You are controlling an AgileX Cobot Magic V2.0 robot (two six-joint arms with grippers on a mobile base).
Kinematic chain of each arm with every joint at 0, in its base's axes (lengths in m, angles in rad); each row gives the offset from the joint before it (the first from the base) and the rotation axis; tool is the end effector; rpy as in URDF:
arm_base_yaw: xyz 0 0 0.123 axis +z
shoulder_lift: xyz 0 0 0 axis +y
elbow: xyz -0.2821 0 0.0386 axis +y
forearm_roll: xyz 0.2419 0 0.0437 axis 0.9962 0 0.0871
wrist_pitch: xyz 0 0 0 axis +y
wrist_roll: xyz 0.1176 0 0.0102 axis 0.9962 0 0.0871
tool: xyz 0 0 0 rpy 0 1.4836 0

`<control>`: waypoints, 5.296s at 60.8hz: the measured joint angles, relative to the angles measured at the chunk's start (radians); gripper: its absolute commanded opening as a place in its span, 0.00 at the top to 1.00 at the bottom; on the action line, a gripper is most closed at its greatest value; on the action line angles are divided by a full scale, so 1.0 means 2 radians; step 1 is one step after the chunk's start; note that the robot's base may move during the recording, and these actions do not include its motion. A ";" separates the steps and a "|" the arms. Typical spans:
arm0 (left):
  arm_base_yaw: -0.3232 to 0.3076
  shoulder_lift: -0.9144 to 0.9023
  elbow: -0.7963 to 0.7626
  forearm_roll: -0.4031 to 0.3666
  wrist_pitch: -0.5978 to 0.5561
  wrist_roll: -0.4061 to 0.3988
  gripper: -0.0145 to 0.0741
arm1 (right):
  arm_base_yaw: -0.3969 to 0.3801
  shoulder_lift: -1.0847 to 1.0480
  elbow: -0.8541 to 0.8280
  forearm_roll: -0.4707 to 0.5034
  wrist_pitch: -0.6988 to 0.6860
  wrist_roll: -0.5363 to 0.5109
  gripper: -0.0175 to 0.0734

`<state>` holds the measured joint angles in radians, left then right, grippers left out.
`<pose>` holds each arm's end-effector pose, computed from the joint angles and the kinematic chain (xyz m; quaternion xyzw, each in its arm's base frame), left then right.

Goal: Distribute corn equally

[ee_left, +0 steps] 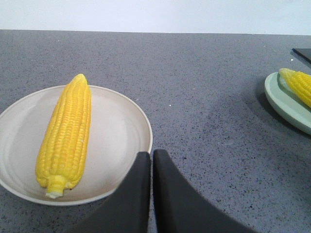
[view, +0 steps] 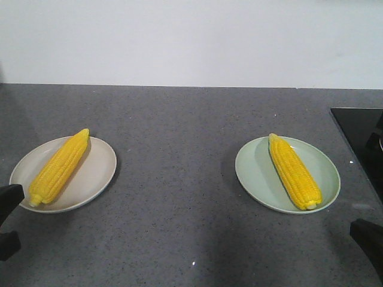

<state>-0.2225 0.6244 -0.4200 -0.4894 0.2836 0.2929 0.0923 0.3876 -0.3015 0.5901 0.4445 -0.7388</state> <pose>0.1414 -0.0480 0.2707 0.0548 0.8220 -0.1660 0.5419 0.1017 0.0378 0.2460 -0.1846 0.8025 0.0708 0.5629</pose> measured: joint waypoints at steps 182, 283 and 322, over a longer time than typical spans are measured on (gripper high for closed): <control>0.099 -0.318 0.222 0.262 -0.107 -0.223 0.84 | 0.000 0.000 0.000 0.000 -0.001 -0.001 0.81; 0.100 -0.318 0.222 0.262 -0.106 -0.223 0.84 | 0.000 -0.200 0.165 -0.434 -0.207 0.499 0.81; 0.100 -0.318 0.222 0.262 -0.106 -0.223 0.84 | -0.025 -0.200 0.165 -0.432 -0.222 0.497 0.81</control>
<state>-0.0229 -0.0119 0.0245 0.0340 0.0710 -0.1528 0.0432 -0.0118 0.0291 -0.2739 0.0000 0.2551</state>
